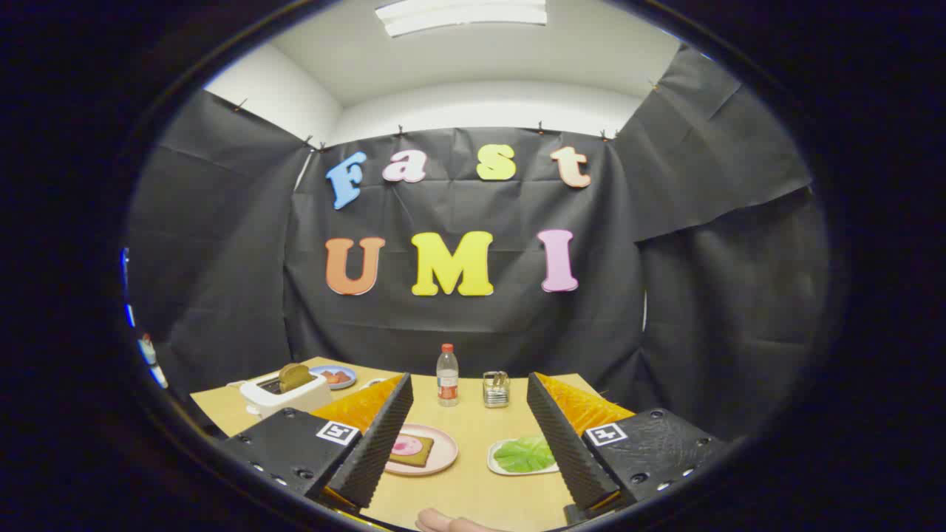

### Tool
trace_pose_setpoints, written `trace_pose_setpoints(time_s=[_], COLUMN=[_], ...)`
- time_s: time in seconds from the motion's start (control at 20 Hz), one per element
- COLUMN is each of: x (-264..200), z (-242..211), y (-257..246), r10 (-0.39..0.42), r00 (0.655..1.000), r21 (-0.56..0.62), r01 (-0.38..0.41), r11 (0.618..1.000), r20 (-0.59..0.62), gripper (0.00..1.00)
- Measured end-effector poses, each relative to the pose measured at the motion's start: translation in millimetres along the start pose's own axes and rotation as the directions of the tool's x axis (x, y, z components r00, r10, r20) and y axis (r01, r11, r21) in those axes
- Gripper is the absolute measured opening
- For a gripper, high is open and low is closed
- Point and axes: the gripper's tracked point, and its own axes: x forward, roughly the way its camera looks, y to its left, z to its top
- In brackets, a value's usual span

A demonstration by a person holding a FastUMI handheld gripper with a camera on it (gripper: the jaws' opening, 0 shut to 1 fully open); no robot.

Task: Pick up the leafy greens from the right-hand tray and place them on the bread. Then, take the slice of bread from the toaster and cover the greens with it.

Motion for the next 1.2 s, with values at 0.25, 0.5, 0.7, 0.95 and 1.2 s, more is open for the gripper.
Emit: trace_pose_setpoints(time_s=[0.25, 0.5, 0.7, 0.95, 1.2], x=[-4.9, -9.9, -7.6, -2.5, 9.8], z=[22.5, 35.8, 30.0, 24.8, 15.1], y=[45.1, 59.4, 58.9, 50.9, 38.0], r10=[0.041, 0.0, -0.013, -0.025, -0.056], r00=[0.999, 1.0, 1.0, 1.0, 0.998], r21=[0.081, 0.01, -0.001, 0.005, -0.018], r01=[-0.039, -0.001, 0.013, 0.025, 0.056], r11=[0.996, 1.0, 1.0, 1.0, 0.998], r20=[-0.03, 0.031, 0.02, 0.009, -0.008], gripper=[0.95, 0.95, 0.96, 0.96, 0.95])
